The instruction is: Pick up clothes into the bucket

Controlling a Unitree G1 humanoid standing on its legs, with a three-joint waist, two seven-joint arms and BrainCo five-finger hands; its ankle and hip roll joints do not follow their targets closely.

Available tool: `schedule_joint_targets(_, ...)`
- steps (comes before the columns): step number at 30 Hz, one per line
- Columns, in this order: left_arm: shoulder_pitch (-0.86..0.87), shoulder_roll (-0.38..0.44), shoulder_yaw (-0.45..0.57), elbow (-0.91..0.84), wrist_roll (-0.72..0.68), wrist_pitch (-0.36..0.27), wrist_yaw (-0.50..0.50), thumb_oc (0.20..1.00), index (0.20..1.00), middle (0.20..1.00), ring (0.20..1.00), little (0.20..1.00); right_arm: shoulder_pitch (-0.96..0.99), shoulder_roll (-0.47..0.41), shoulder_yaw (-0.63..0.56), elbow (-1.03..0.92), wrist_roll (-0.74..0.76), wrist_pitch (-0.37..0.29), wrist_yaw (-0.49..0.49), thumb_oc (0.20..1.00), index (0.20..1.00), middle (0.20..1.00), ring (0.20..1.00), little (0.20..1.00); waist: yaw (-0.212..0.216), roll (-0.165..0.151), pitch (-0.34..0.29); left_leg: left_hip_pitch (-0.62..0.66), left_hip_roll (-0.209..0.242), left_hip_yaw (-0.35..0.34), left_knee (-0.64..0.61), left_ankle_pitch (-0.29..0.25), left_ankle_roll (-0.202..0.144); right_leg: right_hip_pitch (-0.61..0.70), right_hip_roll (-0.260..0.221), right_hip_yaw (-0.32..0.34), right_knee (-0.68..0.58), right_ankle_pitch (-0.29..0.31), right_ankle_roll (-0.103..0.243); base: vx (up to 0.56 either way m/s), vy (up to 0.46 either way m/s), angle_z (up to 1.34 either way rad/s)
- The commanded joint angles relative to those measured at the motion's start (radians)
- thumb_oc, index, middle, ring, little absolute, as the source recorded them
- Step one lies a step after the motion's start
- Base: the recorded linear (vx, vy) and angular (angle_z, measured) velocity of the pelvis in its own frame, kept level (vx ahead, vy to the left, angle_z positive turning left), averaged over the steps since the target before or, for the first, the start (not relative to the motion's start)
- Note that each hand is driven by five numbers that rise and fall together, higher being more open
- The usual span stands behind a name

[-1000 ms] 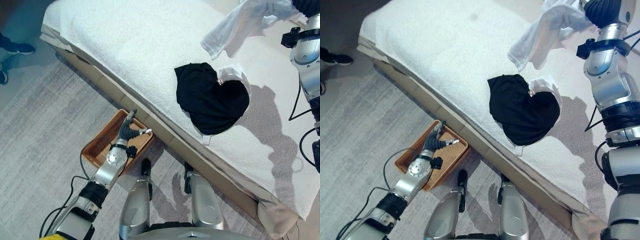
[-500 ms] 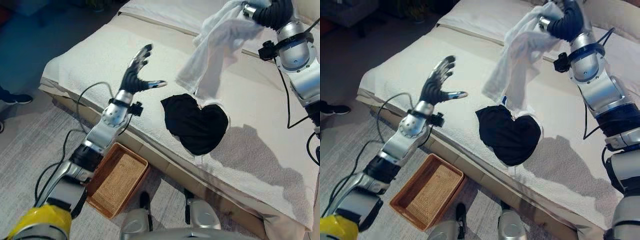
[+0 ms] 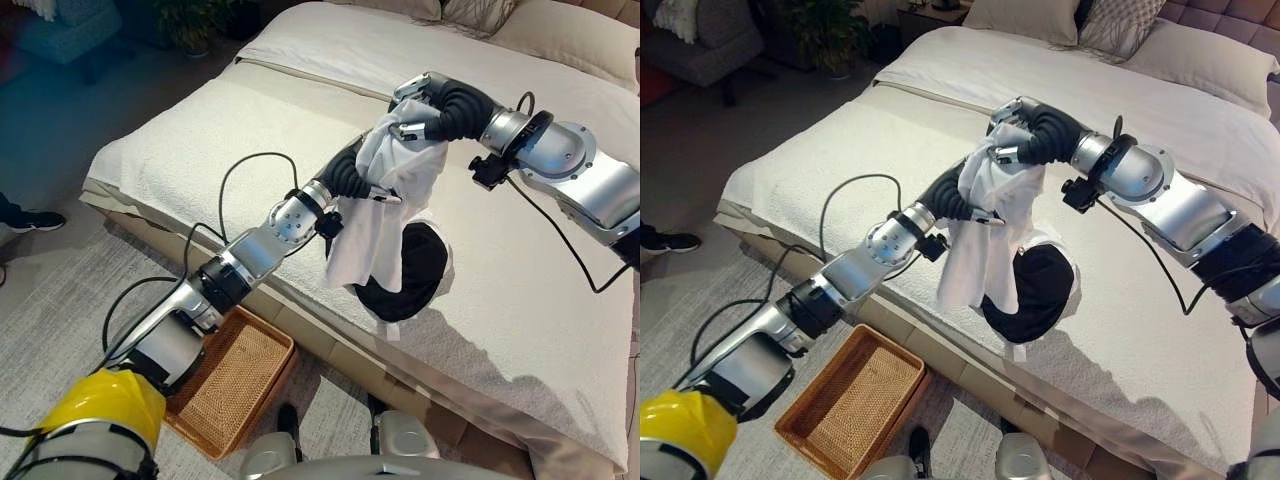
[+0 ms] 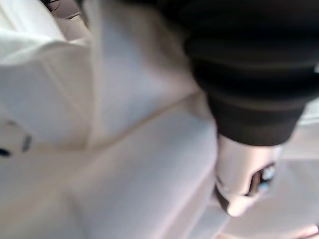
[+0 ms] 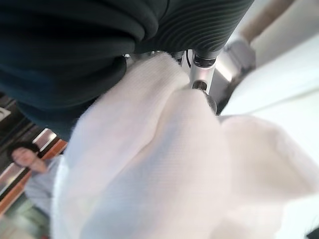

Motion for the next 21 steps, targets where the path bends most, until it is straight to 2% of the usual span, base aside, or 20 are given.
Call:
schedule_joint_targets(1, -0.063, -0.051, -0.035, 0.060, -0.074, -0.018, -0.020, 1.000, 1.000, 1.000, 1.000, 1.000, -0.021, 0.002, -0.028, -0.070, 0.105, -0.045, 0.012, 0.200, 0.200, 0.200, 0.200, 0.200, 0.012, -0.040, -0.052, -0.084, -0.019, -0.004, 0.081, -0.031, -0.015, 0.020, -0.020, -0.048, 0.070, -0.078, 0.049, 0.00, 0.000, 0.00)
schedule_joint_targets(5, -0.081, -0.089, -0.087, 0.079, -0.158, 0.003, -0.057, 1.000, 1.000, 1.000, 1.000, 1.000, 0.021, 0.031, -0.056, -0.104, 0.175, -0.041, 0.025, 0.200, 0.200, 0.200, 0.200, 0.200, 0.009, -0.035, -0.047, -0.091, -0.021, -0.009, 0.088, -0.031, -0.013, 0.017, -0.022, -0.053, 0.074, -0.080, 0.049, 0.00, 0.000, 0.00)
schedule_joint_targets(6, -0.082, -0.089, -0.096, 0.077, -0.196, 0.003, -0.061, 0.746, 0.746, 0.746, 0.746, 0.746, 0.028, 0.038, -0.059, -0.109, 0.184, -0.043, 0.023, 0.200, 0.200, 0.200, 0.200, 0.200, 0.009, -0.034, -0.046, -0.093, -0.022, -0.010, 0.091, -0.031, -0.012, 0.017, -0.022, -0.053, 0.075, -0.081, 0.049, 0.00, 0.000, 0.00)
schedule_joint_targets(7, -0.084, -0.079, -0.122, 0.065, -0.283, 0.009, -0.088, 0.269, 0.269, 0.269, 0.269, 0.269, 0.037, 0.048, -0.067, -0.115, 0.190, -0.047, 0.018, 0.200, 0.200, 0.200, 0.200, 0.200, 0.007, -0.031, -0.046, -0.094, -0.023, -0.010, 0.093, -0.031, -0.012, 0.018, -0.023, -0.055, 0.078, -0.082, 0.049, 0.00, 0.000, 0.00)
schedule_joint_targets(8, -0.081, -0.071, -0.141, 0.055, -0.338, 0.015, -0.105, 0.200, 0.200, 0.200, 0.200, 0.200, 0.040, 0.053, -0.069, -0.116, 0.190, -0.049, 0.015, 0.200, 0.200, 0.200, 0.200, 0.200, 0.006, -0.029, -0.046, -0.094, -0.023, -0.011, 0.094, -0.031, -0.012, 0.017, -0.023, -0.055, 0.080, -0.082, 0.049, 0.00, 0.000, 0.00)
schedule_joint_targets(11, -0.090, -0.026, -0.181, 0.026, -0.416, 0.022, -0.130, 0.200, 0.200, 0.200, 0.200, 0.200, 0.042, 0.060, -0.071, -0.105, 0.181, -0.058, 0.002, 0.200, 0.200, 0.200, 0.200, 0.200, 0.006, -0.027, -0.048, -0.094, -0.024, -0.013, 0.095, -0.031, -0.012, 0.018, -0.023, -0.055, 0.079, -0.082, 0.049, 0.00, 0.000, 0.00)
schedule_joint_targets(12, -0.085, -0.006, -0.189, 0.012, -0.444, 0.024, -0.136, 0.200, 0.200, 0.200, 0.200, 0.200, 0.046, 0.062, -0.073, -0.101, 0.174, -0.062, -0.004, 0.420, 0.420, 0.420, 0.420, 0.420, 0.005, -0.027, -0.048, -0.093, -0.023, -0.013, 0.096, -0.032, -0.012, 0.018, -0.024, -0.055, 0.079, -0.081, 0.049, 0.00, 0.000, 0.00)
schedule_joint_targets(13, -0.077, 0.026, -0.196, -0.008, -0.471, 0.025, -0.142, 0.200, 0.200, 0.200, 0.200, 0.200, 0.046, 0.059, -0.075, -0.095, 0.150, -0.066, -0.021, 1.000, 1.000, 1.000, 1.000, 1.000, 0.006, -0.026, -0.048, -0.093, -0.023, -0.013, 0.094, -0.031, -0.013, 0.017, -0.023, -0.055, 0.078, -0.079, 0.049, 0.00, 0.000, 0.00)
schedule_joint_targets(17, -0.027, 0.126, -0.174, -0.060, -0.486, 0.016, -0.129, 0.200, 0.200, 0.200, 0.200, 0.200, 0.094, 0.054, -0.133, -0.072, 0.095, -0.072, -0.081, 1.000, 1.000, 1.000, 1.000, 1.000, 0.011, -0.026, -0.039, -0.104, -0.022, -0.019, 0.098, -0.028, -0.016, 0.007, -0.021, -0.059, 0.082, -0.079, 0.047, -0.01, -0.005, 0.01)
schedule_joint_targets(18, 0.013, 0.182, -0.154, -0.098, -0.490, 0.014, -0.129, 0.200, 0.200, 0.200, 0.200, 0.200, 0.138, 0.048, -0.177, -0.063, 0.080, -0.073, -0.097, 1.000, 1.000, 1.000, 1.000, 1.000, 0.015, -0.026, -0.034, -0.106, -0.021, -0.021, 0.096, -0.026, -0.016, 0.003, -0.020, -0.062, 0.086, -0.081, 0.045, -0.01, -0.017, 0.07)
schedule_joint_targets(19, 0.014, 0.183, -0.155, -0.099, -0.490, 0.014, -0.128, 0.200, 0.200, 0.200, 0.200, 0.200, 0.141, 0.048, -0.179, -0.064, 0.079, -0.073, -0.097, 1.000, 1.000, 1.000, 1.000, 1.000, 0.016, -0.027, -0.035, -0.106, -0.021, -0.021, 0.096, -0.026, -0.016, 0.003, -0.020, -0.062, 0.086, -0.082, 0.045, -0.01, -0.014, 0.09)
schedule_joint_targets(21, 0.127, 0.280, -0.065, -0.150, -0.502, 0.009, -0.121, 0.200, 0.200, 0.200, 0.200, 0.200, 0.261, 0.041, -0.294, -0.058, 0.088, -0.076, -0.116, 1.000, 1.000, 1.000, 1.000, 1.000, 0.023, -0.027, -0.025, -0.107, -0.021, -0.026, 0.093, -0.024, -0.015, 0.000, -0.018, -0.066, 0.089, -0.083, 0.043, -0.01, -0.013, 0.08)
